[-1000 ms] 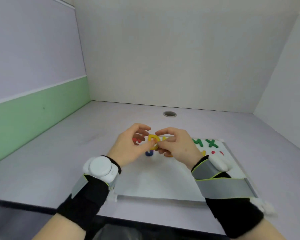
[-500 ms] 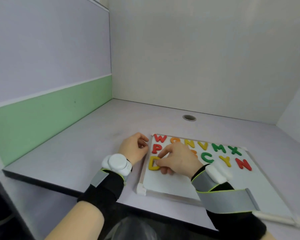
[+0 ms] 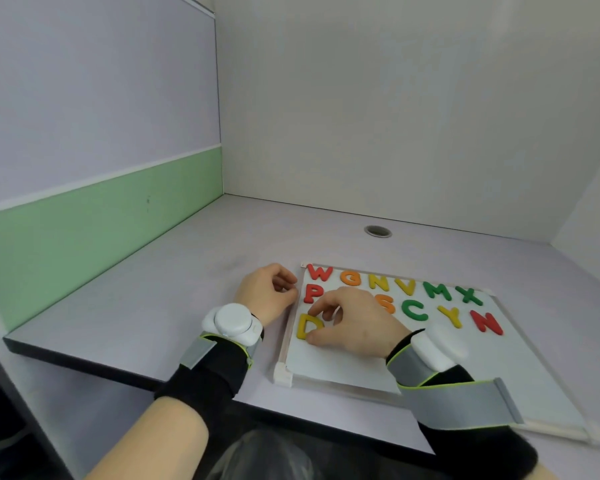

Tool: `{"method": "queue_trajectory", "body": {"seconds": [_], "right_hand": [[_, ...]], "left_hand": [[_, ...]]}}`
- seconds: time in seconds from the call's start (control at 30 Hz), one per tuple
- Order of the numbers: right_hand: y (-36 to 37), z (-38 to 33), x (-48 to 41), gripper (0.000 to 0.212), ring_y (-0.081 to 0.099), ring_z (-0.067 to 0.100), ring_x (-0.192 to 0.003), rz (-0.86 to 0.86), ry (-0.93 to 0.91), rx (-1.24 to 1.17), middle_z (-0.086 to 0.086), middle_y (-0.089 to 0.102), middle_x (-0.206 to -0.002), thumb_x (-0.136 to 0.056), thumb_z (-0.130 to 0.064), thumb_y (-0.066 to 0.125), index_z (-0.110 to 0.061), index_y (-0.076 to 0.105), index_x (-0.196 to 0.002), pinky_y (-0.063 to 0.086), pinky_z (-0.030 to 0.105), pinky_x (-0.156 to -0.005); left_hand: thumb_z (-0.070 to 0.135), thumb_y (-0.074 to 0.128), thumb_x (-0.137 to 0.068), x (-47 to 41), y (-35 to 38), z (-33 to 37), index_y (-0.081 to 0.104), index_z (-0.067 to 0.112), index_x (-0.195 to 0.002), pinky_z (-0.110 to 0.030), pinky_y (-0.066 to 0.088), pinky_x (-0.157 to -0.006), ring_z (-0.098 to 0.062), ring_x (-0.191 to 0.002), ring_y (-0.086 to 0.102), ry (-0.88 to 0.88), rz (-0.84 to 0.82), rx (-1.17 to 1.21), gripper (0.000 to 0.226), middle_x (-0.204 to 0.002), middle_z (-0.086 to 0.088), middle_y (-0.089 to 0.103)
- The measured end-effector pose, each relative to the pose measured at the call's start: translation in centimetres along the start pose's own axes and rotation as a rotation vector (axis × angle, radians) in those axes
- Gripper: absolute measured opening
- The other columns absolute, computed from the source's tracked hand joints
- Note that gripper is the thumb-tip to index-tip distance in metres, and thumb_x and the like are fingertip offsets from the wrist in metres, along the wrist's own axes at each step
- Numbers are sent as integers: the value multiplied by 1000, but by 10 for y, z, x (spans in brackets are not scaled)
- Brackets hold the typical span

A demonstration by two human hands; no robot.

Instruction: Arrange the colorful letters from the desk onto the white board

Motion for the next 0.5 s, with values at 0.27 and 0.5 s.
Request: {"method": "queue_trajectory", "body": {"seconds": [0.27,0.5], "right_hand": [[-1,0,2,46,45,1,-70,10,-22,21,-7,51,-93,-74,-38,72,-20,66,-115,31,10,-58],[-5,1,6,50,51,7,-85,-6,14,15,-5,57,-102,-75,-38,71,-19,63,-121,38,16,-71]], "left_hand": [[19,69,-79,0,0,0,68,18,-92,-18,47,-68,-14,-78,65,16,5,2,13,-83,2,69],[17,67,-81,1,0,1,65,19,-93,-19,48,-69,-13,-79,64,1,-3,6,13,-85,3,68]]}}
Point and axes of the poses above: each hand's wrist, its own x-axis away from the middle knuckle, its own y-axis out of the palm, z = x × y, the point moved 5 cm from there along -x, towards the middle knuckle
